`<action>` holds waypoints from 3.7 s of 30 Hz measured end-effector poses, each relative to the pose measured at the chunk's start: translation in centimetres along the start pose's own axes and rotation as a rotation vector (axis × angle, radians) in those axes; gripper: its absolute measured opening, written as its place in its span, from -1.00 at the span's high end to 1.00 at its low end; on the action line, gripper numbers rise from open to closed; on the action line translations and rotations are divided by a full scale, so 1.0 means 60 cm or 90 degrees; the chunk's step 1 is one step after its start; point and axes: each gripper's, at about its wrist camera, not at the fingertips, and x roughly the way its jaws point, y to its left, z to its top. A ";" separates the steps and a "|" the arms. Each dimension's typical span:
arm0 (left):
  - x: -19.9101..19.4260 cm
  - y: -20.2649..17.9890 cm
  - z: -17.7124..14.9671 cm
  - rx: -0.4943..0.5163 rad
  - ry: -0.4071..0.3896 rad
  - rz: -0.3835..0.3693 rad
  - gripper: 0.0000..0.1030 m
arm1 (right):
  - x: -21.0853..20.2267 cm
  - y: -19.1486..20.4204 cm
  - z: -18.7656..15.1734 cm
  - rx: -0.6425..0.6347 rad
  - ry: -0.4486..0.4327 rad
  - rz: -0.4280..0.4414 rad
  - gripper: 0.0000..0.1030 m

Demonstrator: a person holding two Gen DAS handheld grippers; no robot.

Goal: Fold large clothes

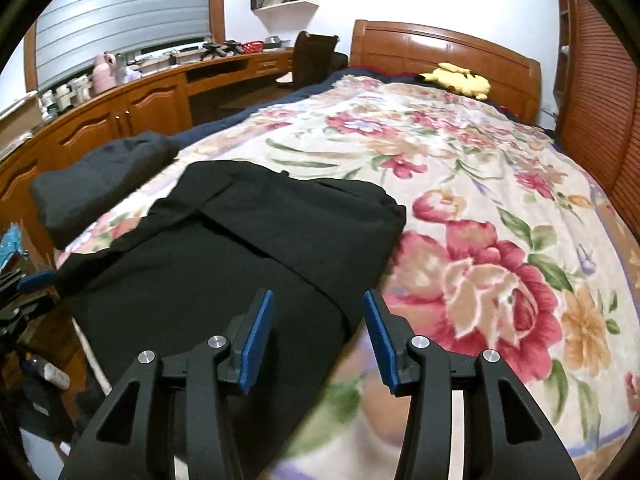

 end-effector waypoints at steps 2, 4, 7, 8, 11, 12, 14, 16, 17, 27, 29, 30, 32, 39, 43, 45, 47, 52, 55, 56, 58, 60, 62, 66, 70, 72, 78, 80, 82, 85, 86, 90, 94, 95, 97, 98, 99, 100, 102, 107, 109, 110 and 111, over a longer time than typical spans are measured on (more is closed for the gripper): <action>0.004 0.002 -0.003 0.003 0.008 -0.004 0.14 | 0.008 0.007 0.004 -0.004 0.006 -0.003 0.03; 0.005 0.002 -0.009 0.009 0.015 -0.007 -0.03 | 0.018 0.013 0.011 -0.007 0.010 -0.007 -0.08; 0.009 0.000 -0.016 0.018 0.016 -0.014 -0.37 | 0.031 0.013 0.020 -0.011 0.015 -0.010 -0.26; 0.014 0.000 -0.018 0.020 0.020 -0.012 -0.37 | 0.036 0.013 0.021 -0.014 0.016 -0.013 -0.28; 0.026 0.001 -0.022 0.017 0.027 -0.011 -0.37 | 0.053 0.005 0.029 -0.007 0.016 -0.014 -0.30; 0.029 0.003 -0.024 0.014 0.027 -0.012 -0.37 | 0.056 0.000 0.032 0.000 0.014 -0.011 -0.32; 0.039 0.006 -0.026 0.003 0.028 -0.016 -0.37 | 0.064 -0.007 0.039 0.009 0.012 -0.009 -0.34; 0.048 0.006 -0.027 0.002 0.029 -0.021 -0.37 | 0.075 -0.014 0.047 0.004 0.009 -0.018 -0.38; 0.053 0.006 -0.026 0.003 0.028 -0.021 -0.37 | 0.079 -0.019 0.051 0.002 0.004 -0.022 -0.42; 0.082 0.001 -0.024 -0.006 0.030 -0.059 -0.09 | 0.164 -0.069 0.084 0.025 0.018 -0.029 -0.50; 0.083 -0.001 -0.023 -0.004 0.030 -0.061 -0.07 | 0.181 -0.076 0.088 0.036 0.025 -0.025 -0.50; 0.084 -0.003 -0.023 -0.004 0.030 -0.059 -0.07 | 0.191 -0.081 0.089 0.046 0.031 -0.019 -0.50; 0.084 -0.003 -0.023 -0.004 0.030 -0.059 -0.06 | 0.210 -0.091 0.091 0.065 0.036 -0.009 -0.50; 0.083 -0.005 -0.024 -0.003 0.031 -0.057 -0.06 | 0.266 -0.118 0.098 0.117 0.072 0.060 -0.53; 0.083 -0.007 -0.022 -0.005 0.032 -0.056 -0.06 | 0.283 -0.129 0.098 0.130 0.086 0.084 -0.53; 0.085 -0.009 -0.021 -0.004 0.034 -0.054 -0.06 | 0.287 -0.130 0.099 0.135 0.094 0.086 -0.53; 0.086 -0.011 -0.019 -0.004 0.035 -0.053 -0.06 | 0.293 -0.130 0.101 0.137 0.097 0.085 -0.53; 0.084 -0.013 -0.018 -0.004 0.036 -0.052 -0.06 | 0.301 -0.127 0.096 0.161 0.110 0.101 -0.53; 0.084 -0.013 -0.017 -0.004 0.038 -0.057 -0.01 | 0.308 -0.131 0.094 0.176 0.117 0.118 -0.50; 0.084 -0.013 -0.016 -0.003 0.038 -0.057 0.01 | 0.309 -0.132 0.094 0.179 0.118 0.125 -0.42; 0.085 -0.013 -0.014 -0.003 0.040 -0.058 0.01 | 0.309 -0.132 0.095 0.179 0.116 0.137 -0.30; 0.085 -0.012 -0.013 -0.004 0.041 -0.064 0.11 | 0.308 -0.130 0.096 0.174 0.113 0.135 -0.20; 0.087 -0.012 -0.012 -0.008 0.046 -0.087 0.33 | 0.306 -0.126 0.097 0.169 0.108 0.135 -0.07; 0.089 -0.019 -0.004 0.003 0.050 -0.104 0.74 | 0.291 -0.117 0.100 0.145 0.085 0.129 0.38; 0.075 -0.018 0.007 0.015 0.028 -0.099 0.83 | 0.258 -0.100 0.113 0.111 0.046 0.095 0.53; 0.065 -0.012 0.017 0.018 0.009 -0.091 0.87 | 0.238 -0.088 0.125 0.096 0.020 0.083 0.57; 0.034 0.043 0.058 0.016 -0.028 -0.090 0.91 | 0.197 -0.039 0.161 0.050 -0.030 0.061 0.59; 0.027 0.066 0.069 0.013 -0.039 -0.080 0.92 | 0.193 -0.022 0.173 0.041 -0.036 0.060 0.60; 0.020 0.091 0.081 0.009 -0.046 -0.067 0.92 | 0.194 -0.006 0.185 0.032 -0.039 0.057 0.60; 0.013 0.134 0.102 0.006 -0.055 -0.032 0.92 | 0.201 0.028 0.211 0.026 -0.047 0.062 0.60; 0.010 0.154 0.112 0.005 -0.056 -0.013 0.92 | 0.206 0.039 0.221 0.023 -0.050 0.064 0.60; 0.001 0.204 0.133 0.012 -0.058 0.038 0.92 | 0.227 0.084 0.265 0.009 -0.071 0.083 0.60; -0.010 0.256 0.154 0.008 -0.062 0.080 0.92 | 0.250 0.130 0.300 -0.009 -0.085 0.098 0.60; -0.013 0.272 0.159 0.007 -0.063 0.093 0.92 | 0.257 0.141 0.308 -0.014 -0.086 0.100 0.60; -0.015 0.291 0.161 0.006 -0.064 0.109 0.92 | 0.276 0.159 0.326 -0.022 -0.086 0.104 0.60; -0.018 0.305 0.162 0.003 -0.066 0.121 0.92 | 0.284 0.170 0.337 -0.024 -0.087 0.107 0.60; -0.020 0.321 0.162 -0.005 -0.066 0.132 0.92 | 0.292 0.182 0.347 -0.026 -0.090 0.112 0.60; -0.025 0.331 0.159 -0.010 -0.066 0.139 0.92 | 0.302 0.188 0.356 -0.026 -0.092 0.114 0.60; -0.028 0.358 0.160 -0.027 -0.066 0.160 0.92 | 0.318 0.212 0.372 -0.031 -0.097 0.123 0.60; -0.052 0.422 0.156 -0.044 -0.068 0.236 0.93 | 0.369 0.275 0.400 -0.051 -0.107 0.154 0.60; -0.066 0.444 0.155 -0.049 -0.073 0.275 0.93 | 0.391 0.294 0.404 -0.057 -0.106 0.171 0.61; -0.078 0.459 0.151 -0.062 -0.080 0.287 0.93 | 0.399 0.308 0.405 -0.060 -0.109 0.182 0.60; -0.086 0.470 0.151 -0.072 -0.086 0.292 0.93 | 0.406 0.319 0.405 -0.065 -0.112 0.192 0.60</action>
